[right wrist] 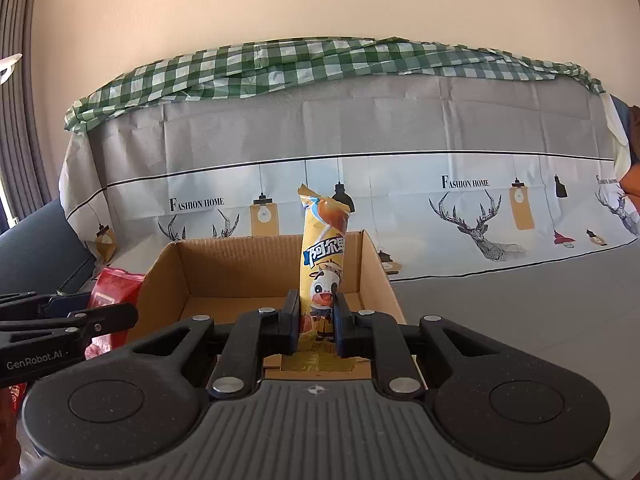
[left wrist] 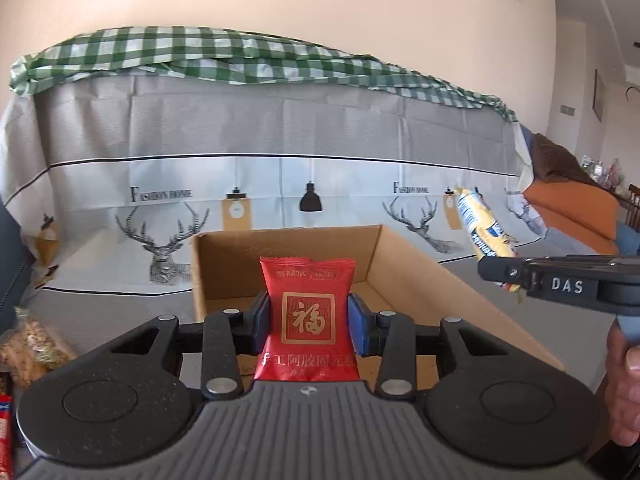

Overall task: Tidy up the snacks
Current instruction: 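Lower both snacks into the box and open both grippers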

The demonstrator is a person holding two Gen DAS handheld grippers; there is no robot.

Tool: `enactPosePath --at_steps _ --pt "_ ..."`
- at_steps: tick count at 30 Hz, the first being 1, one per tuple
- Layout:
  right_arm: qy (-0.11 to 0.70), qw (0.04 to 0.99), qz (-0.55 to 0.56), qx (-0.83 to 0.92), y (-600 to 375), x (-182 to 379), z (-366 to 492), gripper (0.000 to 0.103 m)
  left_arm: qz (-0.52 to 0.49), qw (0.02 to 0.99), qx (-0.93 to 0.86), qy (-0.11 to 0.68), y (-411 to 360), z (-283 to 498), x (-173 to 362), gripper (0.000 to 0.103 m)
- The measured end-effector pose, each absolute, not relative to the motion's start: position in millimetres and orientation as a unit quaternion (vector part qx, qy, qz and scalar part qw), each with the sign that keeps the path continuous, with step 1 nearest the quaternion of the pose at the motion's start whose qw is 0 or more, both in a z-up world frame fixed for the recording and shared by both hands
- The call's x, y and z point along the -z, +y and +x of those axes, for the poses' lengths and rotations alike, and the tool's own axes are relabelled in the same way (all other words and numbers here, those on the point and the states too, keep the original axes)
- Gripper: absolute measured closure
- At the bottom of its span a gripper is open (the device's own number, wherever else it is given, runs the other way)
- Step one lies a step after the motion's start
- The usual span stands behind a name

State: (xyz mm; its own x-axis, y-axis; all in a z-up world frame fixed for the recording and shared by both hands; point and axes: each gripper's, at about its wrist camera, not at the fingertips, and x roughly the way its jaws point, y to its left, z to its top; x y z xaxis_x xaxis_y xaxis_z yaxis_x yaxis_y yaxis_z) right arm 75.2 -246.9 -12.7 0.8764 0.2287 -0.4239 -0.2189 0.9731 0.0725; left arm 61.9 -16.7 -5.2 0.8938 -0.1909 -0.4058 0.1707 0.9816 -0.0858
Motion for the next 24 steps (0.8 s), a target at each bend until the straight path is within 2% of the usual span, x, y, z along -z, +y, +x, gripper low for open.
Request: enactPosePath --at_steps 24 --pt "0.227 0.967 -0.008 -0.115 -238 16 81 0.086 -0.042 0.969 0.105 0.218 -15 67 9 0.059"
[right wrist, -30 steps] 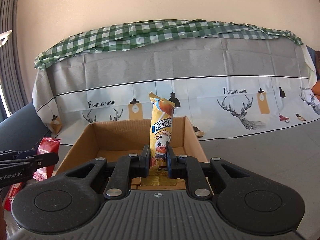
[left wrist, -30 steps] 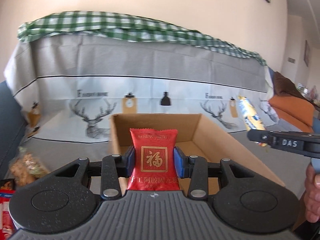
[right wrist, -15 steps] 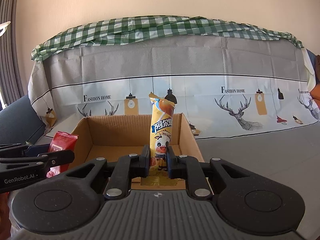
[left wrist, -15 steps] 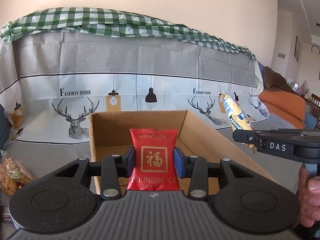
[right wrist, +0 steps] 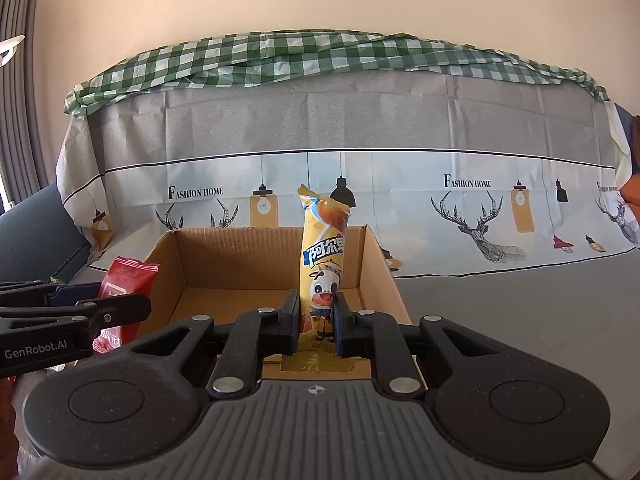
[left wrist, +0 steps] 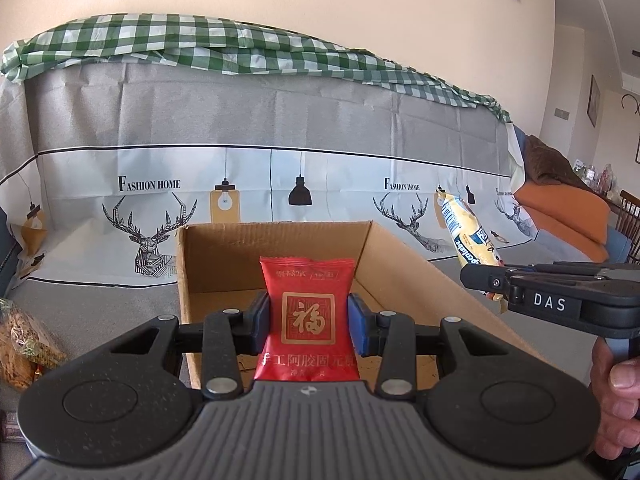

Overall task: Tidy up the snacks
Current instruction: 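Lower both snacks into the box and open both grippers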

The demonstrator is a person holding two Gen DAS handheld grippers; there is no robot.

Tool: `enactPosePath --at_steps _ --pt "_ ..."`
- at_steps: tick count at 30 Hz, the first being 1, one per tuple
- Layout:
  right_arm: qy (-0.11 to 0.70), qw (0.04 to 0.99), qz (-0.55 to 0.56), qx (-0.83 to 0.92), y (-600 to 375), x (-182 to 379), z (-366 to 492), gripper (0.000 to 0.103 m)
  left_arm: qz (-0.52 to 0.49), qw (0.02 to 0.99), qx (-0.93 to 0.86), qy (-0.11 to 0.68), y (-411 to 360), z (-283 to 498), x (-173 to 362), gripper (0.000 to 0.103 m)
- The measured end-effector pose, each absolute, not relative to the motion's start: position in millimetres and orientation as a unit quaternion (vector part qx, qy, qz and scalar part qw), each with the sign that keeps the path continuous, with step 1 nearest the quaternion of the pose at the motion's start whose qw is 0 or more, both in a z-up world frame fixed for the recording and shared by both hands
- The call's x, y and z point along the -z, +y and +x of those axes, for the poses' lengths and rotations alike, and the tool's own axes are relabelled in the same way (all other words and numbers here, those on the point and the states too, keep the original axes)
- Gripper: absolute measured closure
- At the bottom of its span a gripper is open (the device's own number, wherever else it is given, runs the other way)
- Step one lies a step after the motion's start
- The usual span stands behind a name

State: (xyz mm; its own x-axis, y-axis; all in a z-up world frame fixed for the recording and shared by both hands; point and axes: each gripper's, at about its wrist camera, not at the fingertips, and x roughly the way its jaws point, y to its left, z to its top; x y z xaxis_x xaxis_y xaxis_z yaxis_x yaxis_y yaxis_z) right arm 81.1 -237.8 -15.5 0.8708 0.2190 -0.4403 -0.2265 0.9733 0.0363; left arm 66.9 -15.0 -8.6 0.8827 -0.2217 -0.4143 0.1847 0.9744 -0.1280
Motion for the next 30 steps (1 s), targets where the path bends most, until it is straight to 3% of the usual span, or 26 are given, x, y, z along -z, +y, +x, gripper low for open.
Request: enactPosePath --at_steps 28,29,30 --pt "0.23 0.967 -0.009 -0.112 -238.4 16.9 83.1 0.085 -0.055 0.967 0.116 0.221 -15.4 68.1 8.9 0.058" --pt "0.231 0.967 -0.009 -0.109 -238.3 17.9 83.1 0.082 -0.058 0.965 0.121 0.225 -15.8 68.6 9.3 0.057" --pt "0.231 0.967 -0.01 -0.104 -238.4 18.6 83.5 0.067 -0.06 0.963 0.125 0.23 -16.3 69.5 10.1 0.054"
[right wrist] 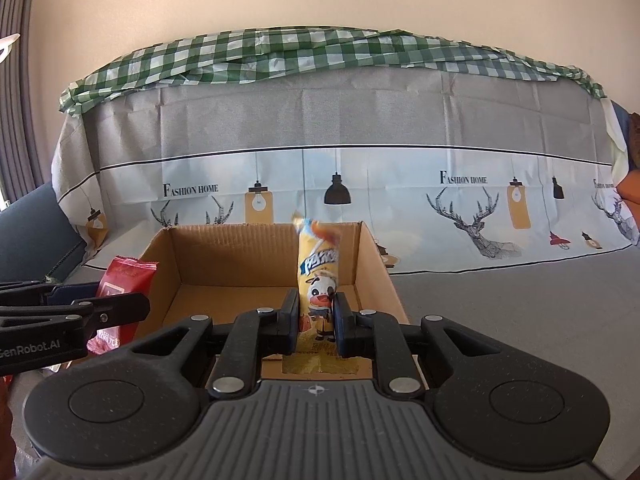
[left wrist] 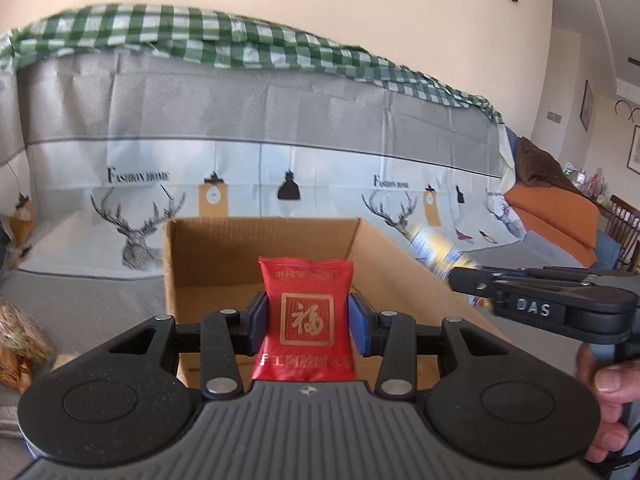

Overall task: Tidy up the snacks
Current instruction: 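Lower both snacks into the box and open both grippers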

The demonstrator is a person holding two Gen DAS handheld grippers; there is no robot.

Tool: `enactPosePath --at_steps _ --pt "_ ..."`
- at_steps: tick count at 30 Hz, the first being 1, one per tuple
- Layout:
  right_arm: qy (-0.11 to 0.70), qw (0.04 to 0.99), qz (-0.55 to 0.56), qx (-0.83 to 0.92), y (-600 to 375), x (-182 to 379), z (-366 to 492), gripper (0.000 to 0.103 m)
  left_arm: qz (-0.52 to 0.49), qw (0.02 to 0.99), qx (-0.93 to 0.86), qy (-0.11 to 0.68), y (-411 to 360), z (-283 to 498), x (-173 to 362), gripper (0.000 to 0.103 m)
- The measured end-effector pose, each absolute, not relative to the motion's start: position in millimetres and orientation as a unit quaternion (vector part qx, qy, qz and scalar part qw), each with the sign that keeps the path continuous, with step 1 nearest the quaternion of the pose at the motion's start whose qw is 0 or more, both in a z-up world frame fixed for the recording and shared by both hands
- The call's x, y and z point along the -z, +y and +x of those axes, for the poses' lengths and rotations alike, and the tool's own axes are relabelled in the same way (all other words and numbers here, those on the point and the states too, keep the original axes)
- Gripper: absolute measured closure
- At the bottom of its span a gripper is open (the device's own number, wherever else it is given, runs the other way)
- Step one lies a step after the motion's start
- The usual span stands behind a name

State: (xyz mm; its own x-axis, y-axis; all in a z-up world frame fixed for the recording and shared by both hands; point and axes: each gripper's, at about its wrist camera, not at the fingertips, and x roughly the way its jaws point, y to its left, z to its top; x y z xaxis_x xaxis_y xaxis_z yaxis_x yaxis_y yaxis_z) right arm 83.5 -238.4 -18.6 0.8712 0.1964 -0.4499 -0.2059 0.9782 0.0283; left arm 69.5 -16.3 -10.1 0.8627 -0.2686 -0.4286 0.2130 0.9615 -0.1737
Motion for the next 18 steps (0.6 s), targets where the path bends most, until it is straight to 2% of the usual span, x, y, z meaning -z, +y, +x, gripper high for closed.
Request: enactPosePath --at_steps 1,2,3,6,18 --pt "0.234 0.967 -0.011 -0.098 -239 19 85 0.055 -0.059 0.963 0.126 0.231 -17 69 11 0.049" --pt "0.233 0.968 -0.01 -0.09 -239 20 84 0.039 -0.054 0.964 0.126 0.228 -19 68 10 0.048" --pt "0.23 0.969 -0.009 -0.084 -240 20 83 0.035 -0.05 0.965 0.126 0.224 -20 67 10 0.047" --pt "0.228 0.97 -0.006 -0.079 -243 19 83 0.033 -0.048 0.967 0.124 0.217 -21 65 9 0.043" --pt "0.221 0.973 -0.011 -0.061 -237 19 79 0.033 -0.039 0.977 0.123 0.171 -9 51 4 0.041"
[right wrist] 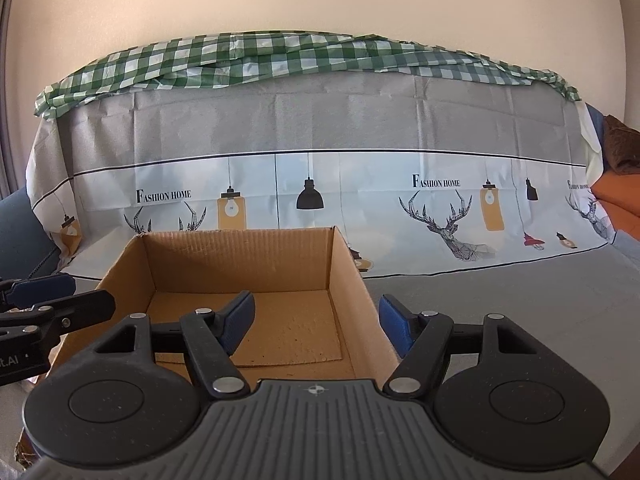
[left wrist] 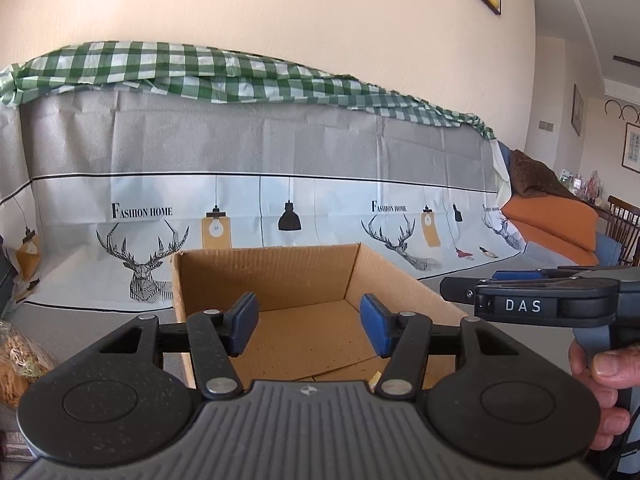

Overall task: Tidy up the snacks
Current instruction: 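Lower both snacks into the box and open both grippers, then move both tools back to the snack pile beside the box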

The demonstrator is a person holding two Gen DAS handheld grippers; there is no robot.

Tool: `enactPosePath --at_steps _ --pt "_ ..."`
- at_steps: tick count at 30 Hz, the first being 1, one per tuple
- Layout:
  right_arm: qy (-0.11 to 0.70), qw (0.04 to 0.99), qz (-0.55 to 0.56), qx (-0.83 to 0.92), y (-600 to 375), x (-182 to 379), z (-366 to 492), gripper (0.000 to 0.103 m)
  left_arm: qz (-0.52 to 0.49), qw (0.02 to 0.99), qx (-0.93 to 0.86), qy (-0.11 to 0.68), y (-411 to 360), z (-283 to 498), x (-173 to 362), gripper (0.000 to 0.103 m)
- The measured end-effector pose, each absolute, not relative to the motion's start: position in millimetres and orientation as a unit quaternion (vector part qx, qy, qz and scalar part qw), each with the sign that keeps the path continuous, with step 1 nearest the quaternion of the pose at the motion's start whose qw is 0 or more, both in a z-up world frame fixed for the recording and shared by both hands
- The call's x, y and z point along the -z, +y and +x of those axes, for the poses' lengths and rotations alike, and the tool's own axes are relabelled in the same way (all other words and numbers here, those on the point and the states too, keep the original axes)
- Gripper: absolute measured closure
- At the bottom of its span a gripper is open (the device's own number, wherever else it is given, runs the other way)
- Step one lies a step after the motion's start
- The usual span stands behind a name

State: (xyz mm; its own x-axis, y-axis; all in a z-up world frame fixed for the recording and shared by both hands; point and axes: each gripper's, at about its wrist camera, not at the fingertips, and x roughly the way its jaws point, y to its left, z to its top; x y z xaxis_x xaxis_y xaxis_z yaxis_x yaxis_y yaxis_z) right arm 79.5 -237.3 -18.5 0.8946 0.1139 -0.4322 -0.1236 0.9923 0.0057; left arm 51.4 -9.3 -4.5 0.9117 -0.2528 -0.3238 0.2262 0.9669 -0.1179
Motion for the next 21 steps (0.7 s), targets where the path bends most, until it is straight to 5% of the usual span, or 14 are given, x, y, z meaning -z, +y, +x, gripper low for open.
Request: enactPosePath --at_steps 3,7,10,15,21 --pt "0.218 0.974 -0.006 -0.063 -236 17 77 0.033 -0.045 0.974 0.13 0.181 -1 49 2 0.047" --pt "0.211 0.975 -0.006 -0.067 -229 15 75 0.033 -0.056 0.969 0.134 0.199 16 46 1 0.075" --pt "0.206 0.976 -0.004 -0.074 -223 14 73 0.036 -0.052 0.969 0.118 0.212 29 42 0 0.086" --pt "0.207 0.973 0.008 -0.103 -209 13 70 0.059 -0.076 0.965 0.093 0.232 65 32 -6 0.086" --pt "0.202 0.969 0.004 -0.139 -182 12 62 0.067 -0.031 0.966 0.057 0.25 118 26 -23 0.086"
